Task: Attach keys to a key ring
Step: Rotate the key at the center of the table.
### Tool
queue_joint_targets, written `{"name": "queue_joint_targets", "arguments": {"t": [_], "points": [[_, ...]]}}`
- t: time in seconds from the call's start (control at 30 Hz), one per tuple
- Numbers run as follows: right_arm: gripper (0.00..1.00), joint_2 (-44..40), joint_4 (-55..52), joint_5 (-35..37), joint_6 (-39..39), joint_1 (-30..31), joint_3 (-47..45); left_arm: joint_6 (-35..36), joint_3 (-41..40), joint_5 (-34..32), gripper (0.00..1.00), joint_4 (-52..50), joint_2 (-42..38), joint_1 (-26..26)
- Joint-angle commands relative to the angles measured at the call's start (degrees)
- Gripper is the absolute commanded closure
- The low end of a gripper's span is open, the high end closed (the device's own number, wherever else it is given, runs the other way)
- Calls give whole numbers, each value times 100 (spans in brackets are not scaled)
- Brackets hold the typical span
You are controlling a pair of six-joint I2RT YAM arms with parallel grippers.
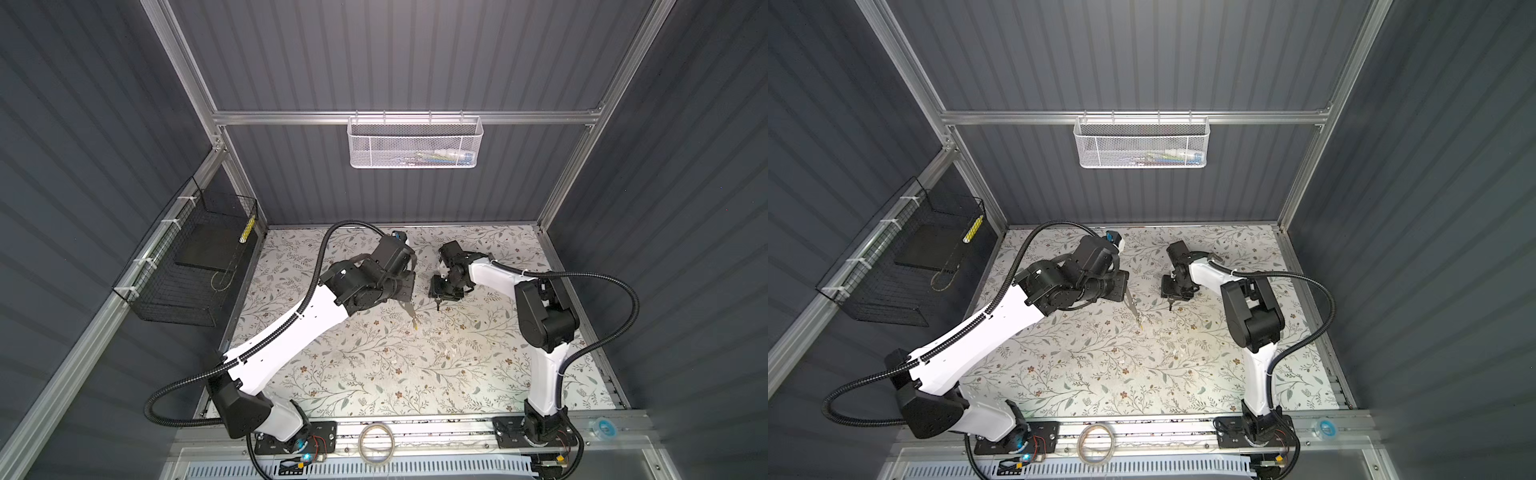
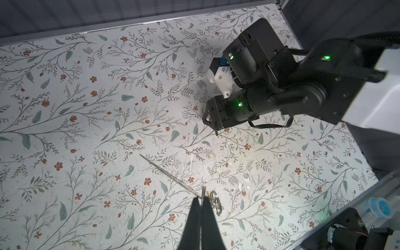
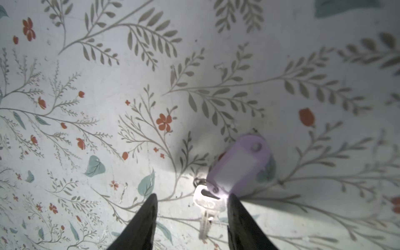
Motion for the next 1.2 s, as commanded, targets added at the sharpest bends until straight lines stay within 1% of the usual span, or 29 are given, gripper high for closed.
{"name": "queue_joint_targets", "arguments": {"t": [0.0,0.07,0.23,0.37,0.5,0.63,0.7,0.8,0.93,1.17], "points": [[48,202,-79,-418,-132,-24,280,29,-105,-21,100,2,-199,18],[49,302,-14,-593,-201,-29,399,29,-135,-22,100,27,-250,13],[52,490,-225,-570,-399,-24,726,28,-180,-63,100,33,-322,16],[53,336,-256,-87,-506,-3,601,27,-207,-65,100,47,-315,15],[53,-4,-83,183,-597,85,301,29,-198,-56,100,72,-273,13],[53,-117,-125,513,-682,249,256,38,-172,-51,100,82,-240,17],[54,-65,-209,682,-681,327,329,38,-167,-50,100,96,-229,17],[54,102,-439,1169,-608,461,535,38,-176,-39,100,97,-235,19],[55,406,-766,1624,-527,620,890,29,-197,-49,100,99,-242,11],[59,754,-998,1793,-508,757,1184,25,-255,-43,100,113,-272,20]]}}
